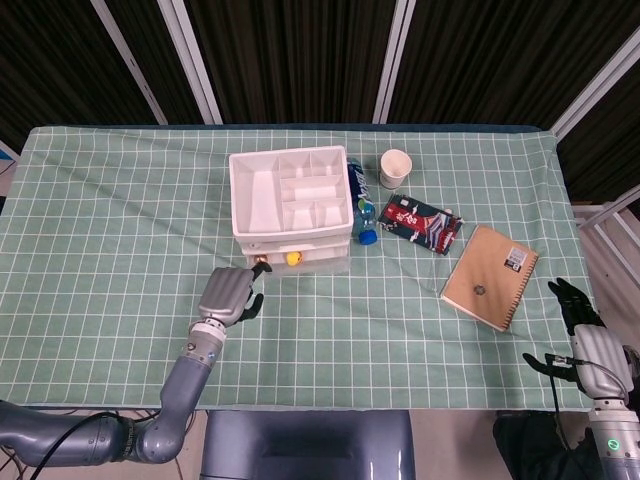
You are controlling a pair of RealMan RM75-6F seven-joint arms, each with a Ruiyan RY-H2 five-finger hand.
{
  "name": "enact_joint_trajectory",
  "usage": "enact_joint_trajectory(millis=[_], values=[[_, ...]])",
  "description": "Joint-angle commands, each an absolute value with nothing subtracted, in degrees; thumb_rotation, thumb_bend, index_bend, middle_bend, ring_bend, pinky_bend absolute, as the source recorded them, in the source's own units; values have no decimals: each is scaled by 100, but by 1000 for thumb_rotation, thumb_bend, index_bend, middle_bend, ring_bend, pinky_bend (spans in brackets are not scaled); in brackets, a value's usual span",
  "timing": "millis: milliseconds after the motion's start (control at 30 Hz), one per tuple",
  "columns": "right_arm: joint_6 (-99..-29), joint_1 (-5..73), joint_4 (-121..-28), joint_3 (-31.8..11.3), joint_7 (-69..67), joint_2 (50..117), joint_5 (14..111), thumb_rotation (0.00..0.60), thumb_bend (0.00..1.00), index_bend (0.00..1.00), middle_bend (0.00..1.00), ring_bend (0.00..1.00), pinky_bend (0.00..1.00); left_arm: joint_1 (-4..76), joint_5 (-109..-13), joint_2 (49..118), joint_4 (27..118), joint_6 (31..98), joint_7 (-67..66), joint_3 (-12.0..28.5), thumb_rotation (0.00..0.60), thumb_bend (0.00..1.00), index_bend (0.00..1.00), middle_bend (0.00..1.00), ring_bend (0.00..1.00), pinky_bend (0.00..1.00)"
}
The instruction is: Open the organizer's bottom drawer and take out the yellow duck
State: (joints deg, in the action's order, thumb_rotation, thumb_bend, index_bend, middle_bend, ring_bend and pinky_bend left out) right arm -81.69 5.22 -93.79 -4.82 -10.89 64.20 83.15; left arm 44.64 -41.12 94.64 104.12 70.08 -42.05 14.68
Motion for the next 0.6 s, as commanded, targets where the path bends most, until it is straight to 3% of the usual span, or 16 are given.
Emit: enact_joint_trajectory(millis=[33,600], values=[[-8170,521,-9380,-480,-1088,6420,8317,600,26,0,0,0,221,4457,-4051,9411,10495,7016,-4208,1440,600,462,346,1000,1000,1000],[-8164,521,-9387,-481,-1097,6420,8313,600,28,0,0,0,221,4369,-3966,8996,11313,7098,-4242,1098,600,462,384,1000,1000,1000]])
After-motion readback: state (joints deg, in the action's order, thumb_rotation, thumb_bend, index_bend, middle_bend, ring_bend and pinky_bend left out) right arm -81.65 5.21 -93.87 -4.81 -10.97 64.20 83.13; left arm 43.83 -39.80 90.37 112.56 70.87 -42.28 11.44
